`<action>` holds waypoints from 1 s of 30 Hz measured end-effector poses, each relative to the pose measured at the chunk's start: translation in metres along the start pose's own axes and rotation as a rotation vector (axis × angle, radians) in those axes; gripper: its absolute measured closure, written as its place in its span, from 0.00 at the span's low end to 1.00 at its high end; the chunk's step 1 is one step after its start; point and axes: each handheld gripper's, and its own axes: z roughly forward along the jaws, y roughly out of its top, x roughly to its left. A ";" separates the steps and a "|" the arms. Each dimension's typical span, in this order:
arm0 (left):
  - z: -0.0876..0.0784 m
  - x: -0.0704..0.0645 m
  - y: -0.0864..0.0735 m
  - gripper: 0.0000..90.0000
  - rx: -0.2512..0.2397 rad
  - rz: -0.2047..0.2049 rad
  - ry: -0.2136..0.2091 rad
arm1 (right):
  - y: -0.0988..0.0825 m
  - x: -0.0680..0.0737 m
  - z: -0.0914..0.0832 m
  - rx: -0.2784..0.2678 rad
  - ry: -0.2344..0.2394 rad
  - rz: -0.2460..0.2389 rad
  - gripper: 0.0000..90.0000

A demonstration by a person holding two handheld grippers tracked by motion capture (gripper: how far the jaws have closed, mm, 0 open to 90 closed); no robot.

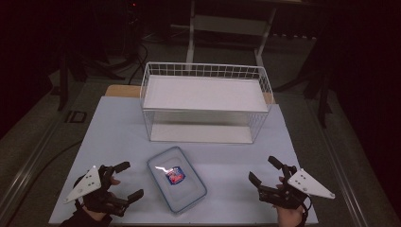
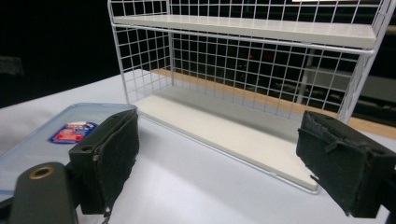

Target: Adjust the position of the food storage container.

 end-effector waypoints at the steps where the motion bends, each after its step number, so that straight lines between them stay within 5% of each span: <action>1: 0.000 -0.001 0.000 0.00 -0.001 -0.004 -0.004 | 0.000 0.000 0.000 0.000 0.000 0.000 0.14; 8: 0.003 -0.008 0.004 0.00 0.003 0.001 -0.025 | 0.007 0.005 -0.004 -0.018 0.001 -0.008 0.14; 11: 0.005 -0.009 0.005 0.00 0.023 -0.027 -0.039 | 0.008 0.004 -0.004 -0.020 0.002 -0.002 0.14; 16: 0.010 -0.017 0.009 0.00 0.117 -0.011 -0.055 | 0.011 0.003 -0.005 -0.020 0.001 0.011 0.14; 21: 0.014 -0.025 0.008 0.04 0.276 0.027 -0.097 | 0.013 -0.001 -0.005 -0.027 0.010 0.039 0.15; 24: 0.015 -0.028 0.008 0.14 0.356 0.044 -0.131 | 0.012 -0.001 -0.003 -0.020 0.014 0.038 0.15; 25: 0.015 -0.029 0.007 0.28 0.382 0.054 -0.142 | 0.011 0.000 -0.002 -0.012 0.012 0.035 0.15; 30: 0.023 -0.033 -0.001 0.52 0.480 0.082 -0.197 | 0.010 -0.001 -0.002 -0.010 0.012 0.045 0.15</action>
